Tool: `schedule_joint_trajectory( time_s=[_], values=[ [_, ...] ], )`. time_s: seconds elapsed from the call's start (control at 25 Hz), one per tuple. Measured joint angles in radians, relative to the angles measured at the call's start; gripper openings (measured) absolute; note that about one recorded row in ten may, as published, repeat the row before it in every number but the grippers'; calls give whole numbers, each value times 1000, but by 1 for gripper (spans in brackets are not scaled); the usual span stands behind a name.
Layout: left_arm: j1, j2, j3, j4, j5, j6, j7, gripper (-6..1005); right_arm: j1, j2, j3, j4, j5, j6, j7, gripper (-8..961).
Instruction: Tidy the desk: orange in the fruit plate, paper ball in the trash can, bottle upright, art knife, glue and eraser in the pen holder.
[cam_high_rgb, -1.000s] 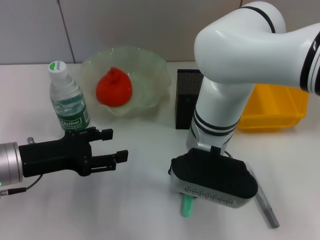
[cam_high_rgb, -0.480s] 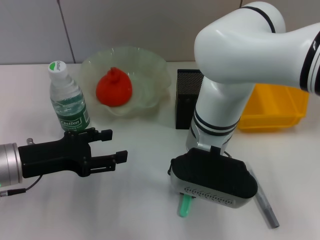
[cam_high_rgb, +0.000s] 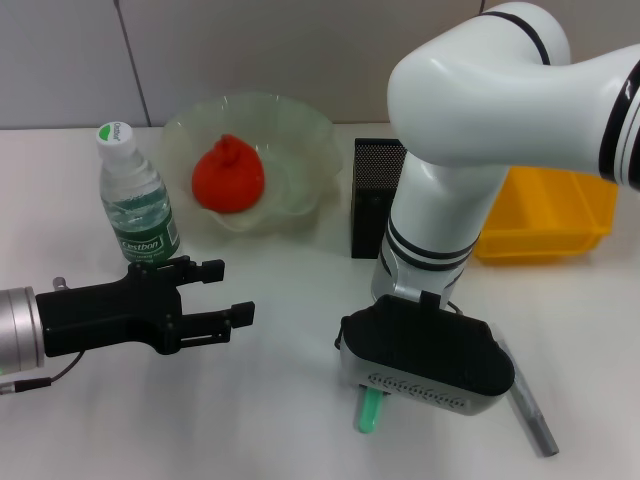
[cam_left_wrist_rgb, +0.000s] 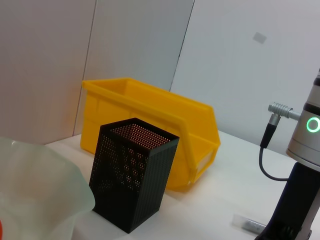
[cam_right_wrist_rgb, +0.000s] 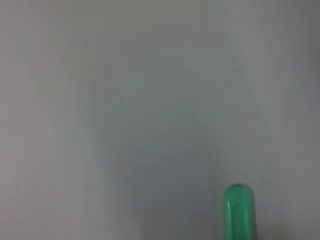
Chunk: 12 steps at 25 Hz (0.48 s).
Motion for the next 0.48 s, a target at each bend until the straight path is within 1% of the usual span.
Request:
schedule_joint_trajectory(
  time_s=[0.28, 0.48],
  values=[
    [0, 0, 0, 0, 0, 0, 0, 785, -3, 0, 5, -7, -1, 0, 0, 186],
    [1, 0, -17, 0, 0, 0, 1, 785, -20, -2, 29, -55, -13, -14, 15, 186]
  ],
)
